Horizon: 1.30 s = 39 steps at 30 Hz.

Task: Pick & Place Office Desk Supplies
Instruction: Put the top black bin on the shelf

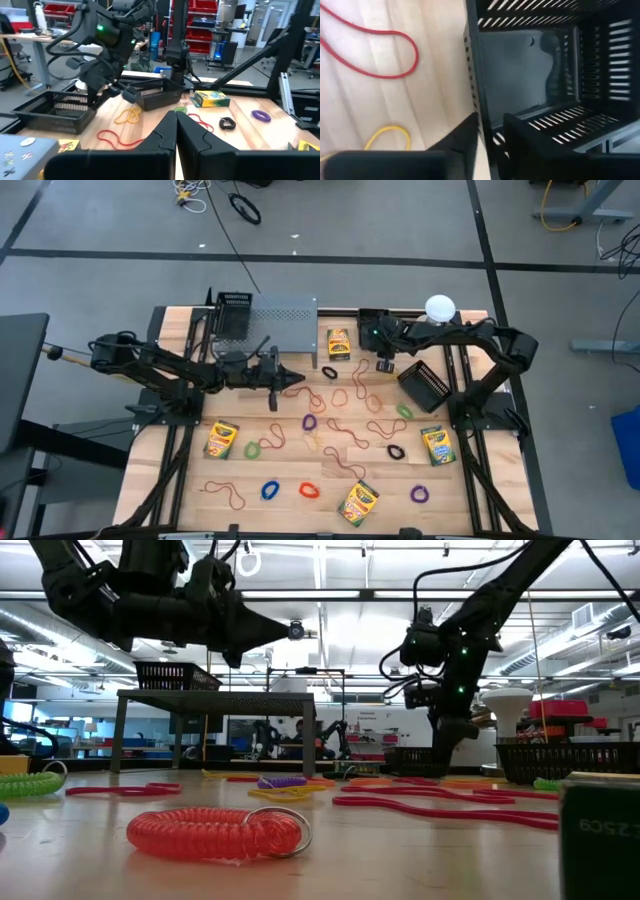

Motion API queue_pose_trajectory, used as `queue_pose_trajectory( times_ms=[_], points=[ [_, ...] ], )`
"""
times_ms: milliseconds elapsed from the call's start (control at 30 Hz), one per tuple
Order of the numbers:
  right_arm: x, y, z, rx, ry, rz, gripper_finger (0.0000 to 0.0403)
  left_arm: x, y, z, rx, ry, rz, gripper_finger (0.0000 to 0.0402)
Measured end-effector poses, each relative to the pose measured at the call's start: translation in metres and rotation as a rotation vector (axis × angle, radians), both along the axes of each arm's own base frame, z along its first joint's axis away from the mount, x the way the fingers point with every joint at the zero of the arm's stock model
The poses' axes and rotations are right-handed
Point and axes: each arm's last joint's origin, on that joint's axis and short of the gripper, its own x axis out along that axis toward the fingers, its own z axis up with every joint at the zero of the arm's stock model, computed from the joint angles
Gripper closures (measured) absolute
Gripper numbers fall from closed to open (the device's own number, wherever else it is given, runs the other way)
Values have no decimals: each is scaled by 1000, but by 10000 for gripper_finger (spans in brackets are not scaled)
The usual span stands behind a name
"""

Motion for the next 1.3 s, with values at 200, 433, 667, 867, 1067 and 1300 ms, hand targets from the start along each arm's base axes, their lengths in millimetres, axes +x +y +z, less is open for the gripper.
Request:
queue_pose_trajectory(
  times_ms=[200,433,667,867,1067,1300],
  points=[
    [5,15,9,-52,1,37,386,0,1,2,17,-15,17,396],
    [8,56,58,-53,-18,33,393,0,2,2,15,-16,47,396],
    [20,144,95,135,-75,50,394,-1,4,2,26,-13,141,396],
    [63,210,76,310,-266,114,394,-21,3,6,40,-28,161,396],
    [134,228,62,299,-275,123,394,-50,1,3,49,-29,169,397],
    [199,235,48,216,-289,195,394,-64,0,-2,104,-7,180,395]
  ],
)
